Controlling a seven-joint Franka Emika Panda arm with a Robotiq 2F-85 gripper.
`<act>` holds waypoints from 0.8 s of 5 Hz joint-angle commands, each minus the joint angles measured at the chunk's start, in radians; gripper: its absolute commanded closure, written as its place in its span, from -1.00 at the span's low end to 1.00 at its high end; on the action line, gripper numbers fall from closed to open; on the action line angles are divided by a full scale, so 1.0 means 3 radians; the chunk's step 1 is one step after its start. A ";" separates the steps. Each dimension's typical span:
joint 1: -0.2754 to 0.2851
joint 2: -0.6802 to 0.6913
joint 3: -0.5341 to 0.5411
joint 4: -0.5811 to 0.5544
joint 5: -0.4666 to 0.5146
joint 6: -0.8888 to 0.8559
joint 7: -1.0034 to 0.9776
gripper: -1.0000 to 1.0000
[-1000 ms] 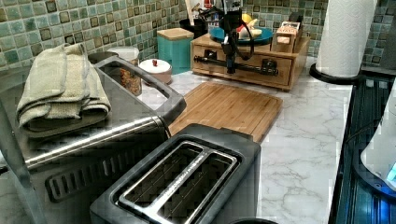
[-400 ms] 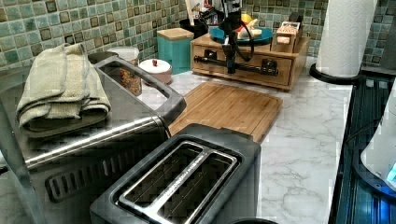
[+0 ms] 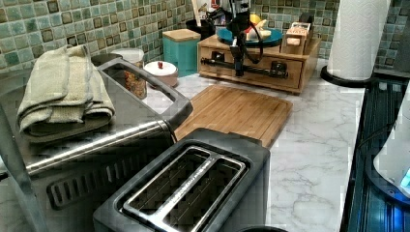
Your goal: Close the drawer.
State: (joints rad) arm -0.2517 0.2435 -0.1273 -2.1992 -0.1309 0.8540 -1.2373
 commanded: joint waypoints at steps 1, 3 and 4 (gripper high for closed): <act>-0.0347 -0.0170 -0.0554 0.0320 -0.0103 0.0216 0.0167 1.00; -0.0402 -0.0173 -0.0498 0.0320 -0.0121 0.0216 0.0179 1.00; -0.0402 -0.0173 -0.0497 0.0320 -0.0121 0.0216 0.0178 1.00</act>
State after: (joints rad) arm -0.2444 0.2427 -0.1339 -2.2012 -0.1332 0.8555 -1.2373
